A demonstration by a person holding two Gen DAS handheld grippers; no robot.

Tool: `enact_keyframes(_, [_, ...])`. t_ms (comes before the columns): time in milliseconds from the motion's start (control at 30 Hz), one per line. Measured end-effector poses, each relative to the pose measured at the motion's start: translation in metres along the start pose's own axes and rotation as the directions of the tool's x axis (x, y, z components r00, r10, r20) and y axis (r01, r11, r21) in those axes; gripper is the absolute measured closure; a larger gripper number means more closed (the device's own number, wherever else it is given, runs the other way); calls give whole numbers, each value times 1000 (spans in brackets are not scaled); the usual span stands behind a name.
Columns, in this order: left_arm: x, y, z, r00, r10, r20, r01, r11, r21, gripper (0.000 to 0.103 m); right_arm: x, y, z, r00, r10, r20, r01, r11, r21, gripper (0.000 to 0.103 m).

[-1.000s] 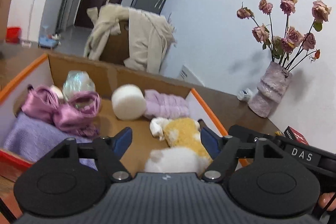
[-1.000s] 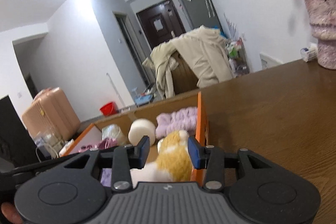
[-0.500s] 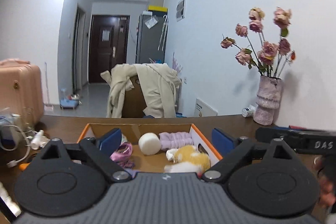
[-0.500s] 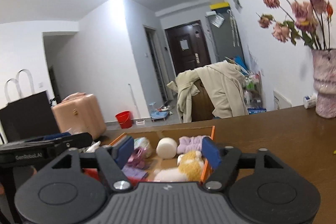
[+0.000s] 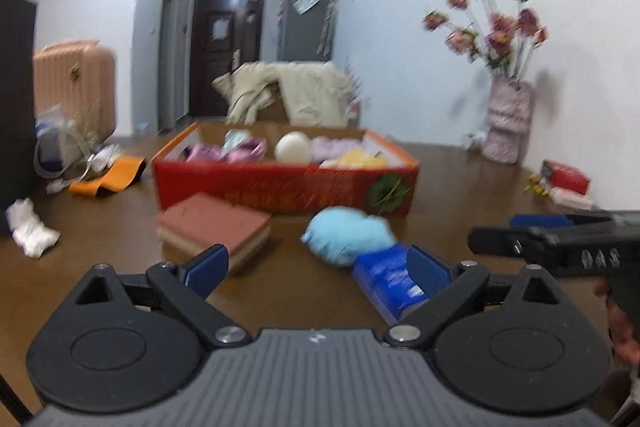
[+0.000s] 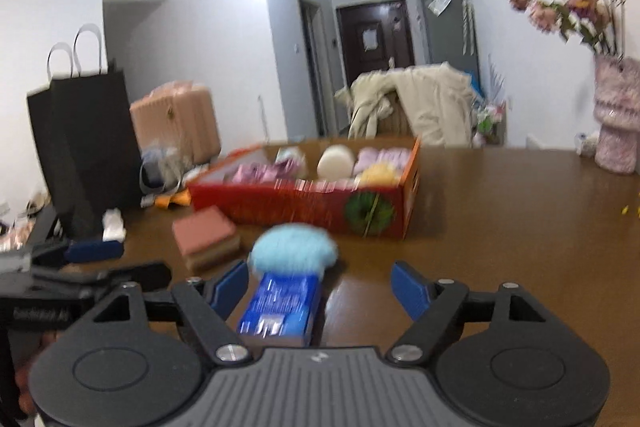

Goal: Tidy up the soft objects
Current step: 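Reach both tools to the light-blue fluffy plush and close on it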

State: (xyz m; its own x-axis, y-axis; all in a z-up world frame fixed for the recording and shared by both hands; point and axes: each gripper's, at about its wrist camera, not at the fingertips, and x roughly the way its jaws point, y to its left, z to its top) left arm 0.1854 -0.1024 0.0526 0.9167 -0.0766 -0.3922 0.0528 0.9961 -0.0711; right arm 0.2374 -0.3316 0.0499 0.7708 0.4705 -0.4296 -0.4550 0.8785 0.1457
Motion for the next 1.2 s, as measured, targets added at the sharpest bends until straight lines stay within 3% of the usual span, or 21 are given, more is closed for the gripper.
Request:
enact_keyframes(233, [14, 9, -13, 999, 22, -38, -24, 998, -52, 8, 18, 18, -21, 997, 7, -72, -10, 999, -31, 25])
enact_keyframes(300, [19, 13, -15, 998, 42, -52, -45, 998, -53, 7, 27, 24, -21, 995, -2, -96, -3, 999, -47, 30])
enact_keyframes(500, [35, 27, -5, 999, 16, -43, -21, 993, -118, 7, 54, 37, -17, 984, -4, -179, -17, 994, -112, 33])
enact_keyframes(567, [42, 27, 1, 998, 9, -54, -16, 991, -130, 7, 55, 33, -16, 984, -47, -173, 26, 992, -122, 40])
enact_keyframes(667, [53, 22, 9, 997, -36, -70, 26, 991, -129, 8, 46, 4, -9, 976, -174, -133, 162, 982, -93, 40])
enact_keyframes(733, [63, 16, 14, 993, -83, -80, 71, 988, -140, 17, 41, -23, -3, 963, -241, -120, 238, 970, -44, 39])
enact_keyframes(800, [73, 7, 18, 987, -135, -91, 121, 982, -147, 29, 38, -41, 3, 962, -245, -118, 245, 969, -13, 39])
enact_keyframes(833, [78, 2, 19, 984, -150, -99, 134, 980, -148, 37, 38, -46, 6, 965, -235, -114, 238, 971, 5, 40])
enact_keyframes(900, [90, -6, 20, 973, -189, -133, 167, 973, -160, 41, 36, -54, 11, 986, -141, -89, 148, 986, 77, 43])
enact_keyframes(1000, [101, -13, 19, 955, -251, -159, 222, 958, -183, 48, 43, -62, 17, 995, -39, -87, 53, 984, 170, 46])
enact_keyframes(1100, [102, -9, 23, 974, -185, -134, 156, 967, -201, 50, 54, -65, 21, 992, -68, -108, 85, 983, 162, 53])
enact_keyframes(1200, [110, 1, 34, 984, -127, -126, 99, 974, -204, 40, 62, -61, 35, 994, 28, -102, -12, 987, 158, 54])
